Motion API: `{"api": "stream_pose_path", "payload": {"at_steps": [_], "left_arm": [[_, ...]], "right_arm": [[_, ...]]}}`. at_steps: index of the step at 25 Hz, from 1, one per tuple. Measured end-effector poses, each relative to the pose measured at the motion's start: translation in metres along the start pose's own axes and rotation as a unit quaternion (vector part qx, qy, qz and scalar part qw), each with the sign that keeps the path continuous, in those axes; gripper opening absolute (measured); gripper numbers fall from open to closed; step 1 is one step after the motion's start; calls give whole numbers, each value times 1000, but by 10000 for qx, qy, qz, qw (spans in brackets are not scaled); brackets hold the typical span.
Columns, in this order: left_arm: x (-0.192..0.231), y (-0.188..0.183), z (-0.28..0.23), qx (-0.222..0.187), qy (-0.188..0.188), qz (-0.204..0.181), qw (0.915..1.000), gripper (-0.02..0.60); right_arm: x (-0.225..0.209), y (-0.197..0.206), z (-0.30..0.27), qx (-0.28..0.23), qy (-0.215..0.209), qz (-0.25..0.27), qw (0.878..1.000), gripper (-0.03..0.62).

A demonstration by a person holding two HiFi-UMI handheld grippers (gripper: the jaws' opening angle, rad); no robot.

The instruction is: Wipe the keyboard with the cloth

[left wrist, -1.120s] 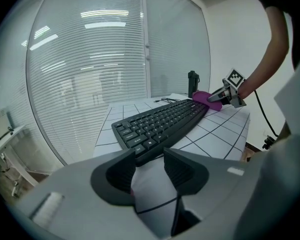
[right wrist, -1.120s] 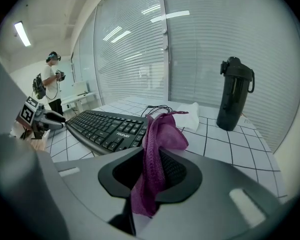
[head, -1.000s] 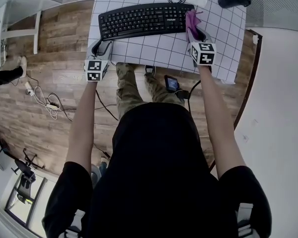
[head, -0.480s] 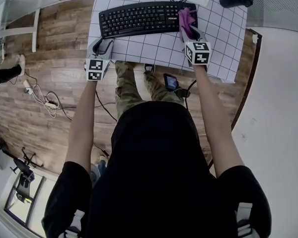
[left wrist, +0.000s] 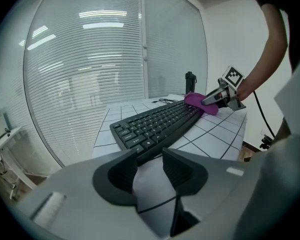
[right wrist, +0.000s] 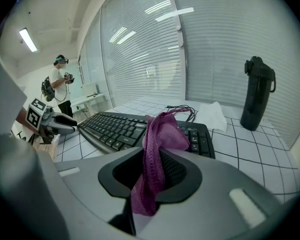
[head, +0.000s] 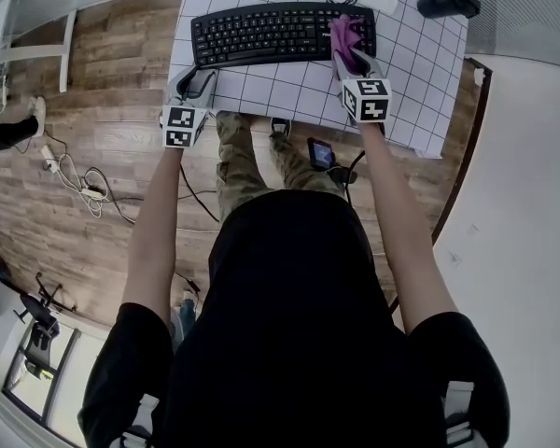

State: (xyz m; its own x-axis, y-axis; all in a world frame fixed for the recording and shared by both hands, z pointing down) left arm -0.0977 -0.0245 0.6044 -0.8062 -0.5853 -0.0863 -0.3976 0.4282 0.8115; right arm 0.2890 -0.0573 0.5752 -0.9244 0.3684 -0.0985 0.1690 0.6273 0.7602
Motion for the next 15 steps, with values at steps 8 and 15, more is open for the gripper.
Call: {"api": "stream_pose_path", "payload": {"at_steps": [8,15], "left_arm": [[-2,-1,0,-58,140,16,9999,158],[-3,-3,1,-74,225,8,9997,158]], "right_arm": [[23,-5,-10,8,-241,122,9996,98],[41,-9,-18,54,-392,235,9989,98]]}}
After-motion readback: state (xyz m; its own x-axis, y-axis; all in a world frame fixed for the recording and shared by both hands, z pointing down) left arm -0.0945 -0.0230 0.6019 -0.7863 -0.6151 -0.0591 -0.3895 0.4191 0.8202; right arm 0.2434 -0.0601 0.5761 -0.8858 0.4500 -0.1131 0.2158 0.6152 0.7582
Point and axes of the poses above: the fingertips, and each gripper's own axes: z backward along the fingers, x to its left, y out of its underside, the point moved 9 cm from there along z, backward along the fingers, and after that the axes turned 2 degrees about -z, right-handed, at the moved point
